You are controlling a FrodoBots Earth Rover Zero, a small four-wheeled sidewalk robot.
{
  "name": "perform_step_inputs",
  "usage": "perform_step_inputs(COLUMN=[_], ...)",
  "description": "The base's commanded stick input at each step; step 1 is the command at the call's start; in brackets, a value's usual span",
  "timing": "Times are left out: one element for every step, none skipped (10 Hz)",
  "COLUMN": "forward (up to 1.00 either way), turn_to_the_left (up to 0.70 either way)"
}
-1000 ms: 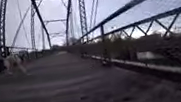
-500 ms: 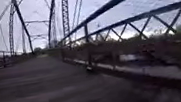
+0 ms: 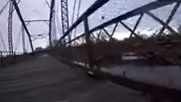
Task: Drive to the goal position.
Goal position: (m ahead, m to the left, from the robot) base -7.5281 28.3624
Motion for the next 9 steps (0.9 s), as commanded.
perform_step_inputs(forward=[0.0,0.0,0.0,0.0,0.0,0.0,0.0,0.0,0.0], turn_to_the_left=[0.98,0.66,0.18,0.03,0.0,0.0,0.0,0.0,0.0])
